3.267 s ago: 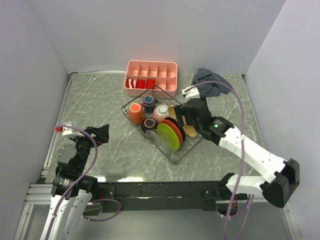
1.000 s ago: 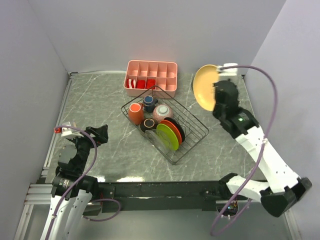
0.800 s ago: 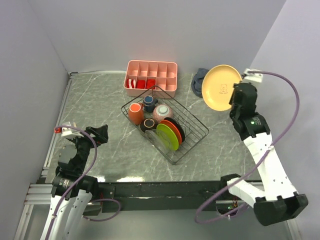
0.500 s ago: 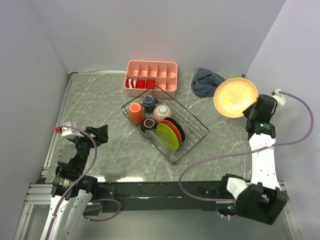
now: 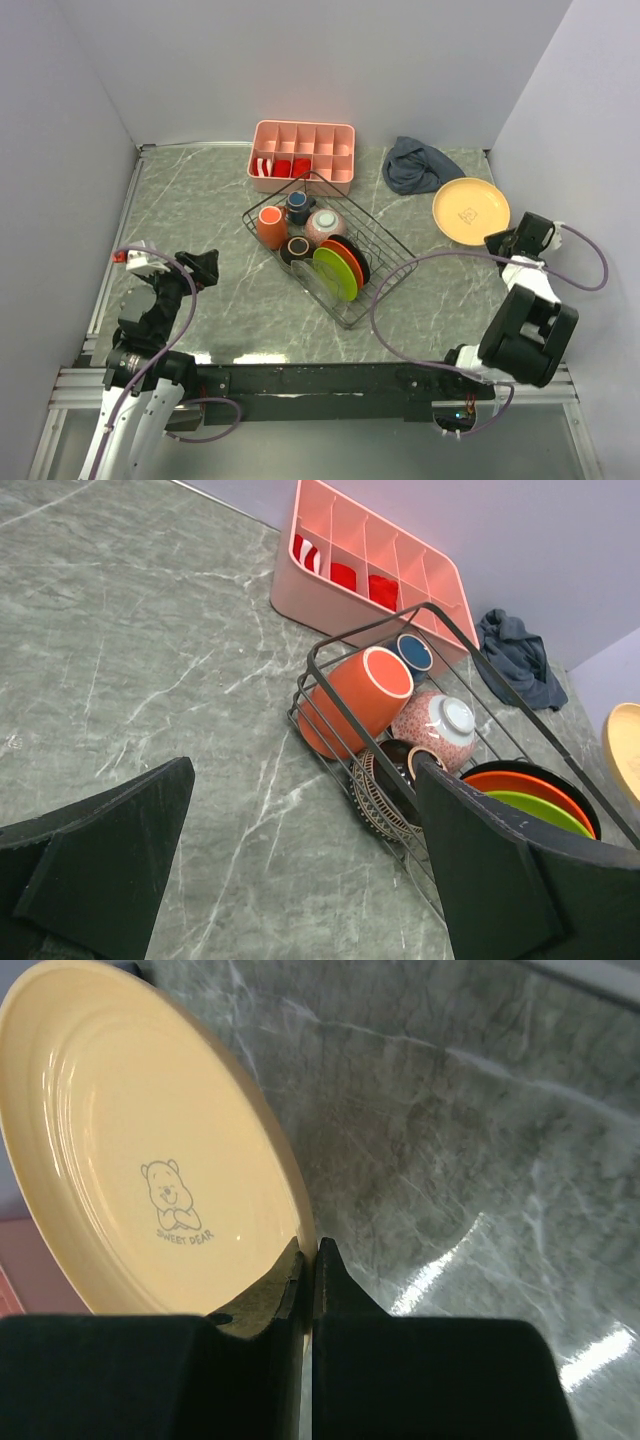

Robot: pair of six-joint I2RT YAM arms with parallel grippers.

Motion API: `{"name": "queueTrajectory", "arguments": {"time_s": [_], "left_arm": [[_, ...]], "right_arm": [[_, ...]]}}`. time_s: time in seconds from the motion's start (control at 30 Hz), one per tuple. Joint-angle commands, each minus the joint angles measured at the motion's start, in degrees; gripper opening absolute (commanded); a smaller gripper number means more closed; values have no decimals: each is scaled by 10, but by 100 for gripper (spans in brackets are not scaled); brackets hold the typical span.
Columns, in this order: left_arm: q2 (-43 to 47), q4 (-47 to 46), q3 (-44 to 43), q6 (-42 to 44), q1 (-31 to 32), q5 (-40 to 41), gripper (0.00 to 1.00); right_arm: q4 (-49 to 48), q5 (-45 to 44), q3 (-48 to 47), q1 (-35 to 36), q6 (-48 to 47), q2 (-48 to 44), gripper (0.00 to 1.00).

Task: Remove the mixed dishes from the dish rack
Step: Place the plate at the center of the board.

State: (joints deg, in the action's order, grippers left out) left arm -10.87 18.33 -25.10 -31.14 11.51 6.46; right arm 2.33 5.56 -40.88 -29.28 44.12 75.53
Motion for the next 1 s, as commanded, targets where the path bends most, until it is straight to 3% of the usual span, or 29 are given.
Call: {"name": "queueTrajectory", "arguments": {"time_s": [0.0,0.27,0.37,0.47,0.5,0.57,0.6,0.77,0.87,0.97], "left_arm": [[-10,-15,-16,3,0,-14,99],[-15,-13,-17,2,0,-13,99],[-14,-14,-16,2,0,-12,99],[-16,-14,-17,2,0,-14,99],[-18,-14,-17,3,0,-14,99],[-18,-13,-18,3,0,-14,100],[-16,-14,-18,2,0,-14,99],[-15,-17,-16,3,0,-20,99],[-18,-19,-16,4,0,-24,100],[-20,-22,-15,5,0,-32,99]], "right_arm": [[-102,49,-2,-3,45,55,0],[-103,45,-21,-3,46,145,0],[-90,38,-27,-3,29,168,6],[-87,39,-26,-3,15,178,20],[-86,40,-25,-3,13,178,31],[-82,38,-19,-3,6,169,44],[-75,33,-17,-3,5,162,58],[-30,-19,5,-1,6,88,93],[-12,-43,19,5,10,32,100],[6,-54,30,19,13,-24,100]]}}
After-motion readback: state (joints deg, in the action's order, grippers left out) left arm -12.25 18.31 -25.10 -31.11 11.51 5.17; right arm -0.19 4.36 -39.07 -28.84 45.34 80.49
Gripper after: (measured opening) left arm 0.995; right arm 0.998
